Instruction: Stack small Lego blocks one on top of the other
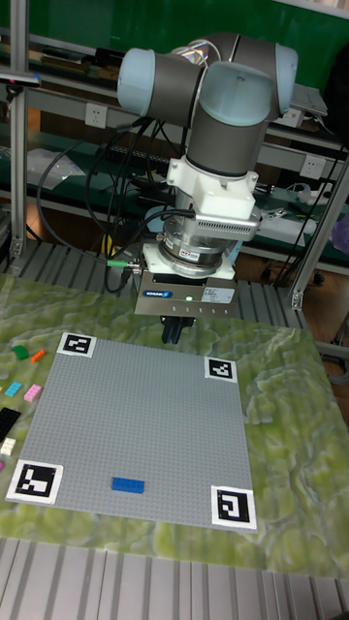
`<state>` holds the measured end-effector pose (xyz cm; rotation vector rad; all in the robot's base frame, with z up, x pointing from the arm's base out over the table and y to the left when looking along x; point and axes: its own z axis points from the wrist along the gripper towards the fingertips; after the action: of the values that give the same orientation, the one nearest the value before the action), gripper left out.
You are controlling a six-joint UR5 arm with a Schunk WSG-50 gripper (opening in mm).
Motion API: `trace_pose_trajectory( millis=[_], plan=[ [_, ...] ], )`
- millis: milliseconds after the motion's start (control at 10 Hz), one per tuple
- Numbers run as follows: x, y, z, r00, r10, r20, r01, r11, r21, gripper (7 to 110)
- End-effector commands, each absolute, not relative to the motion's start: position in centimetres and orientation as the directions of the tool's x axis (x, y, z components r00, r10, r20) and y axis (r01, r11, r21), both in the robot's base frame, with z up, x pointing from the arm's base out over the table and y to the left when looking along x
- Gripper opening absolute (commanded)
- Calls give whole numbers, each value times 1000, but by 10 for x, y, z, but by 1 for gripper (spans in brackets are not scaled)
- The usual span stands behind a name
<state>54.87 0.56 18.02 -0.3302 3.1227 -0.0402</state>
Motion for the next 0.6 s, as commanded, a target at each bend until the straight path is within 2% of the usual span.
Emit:
trace_pose_trajectory(
  millis=[0, 500],
  plan=[
    [550, 8, 181, -978, -208, -4, -208, 978, -14, 7],
    [550, 6, 180, -977, -211, -2, -211, 977, -22, 7]
  ],
)
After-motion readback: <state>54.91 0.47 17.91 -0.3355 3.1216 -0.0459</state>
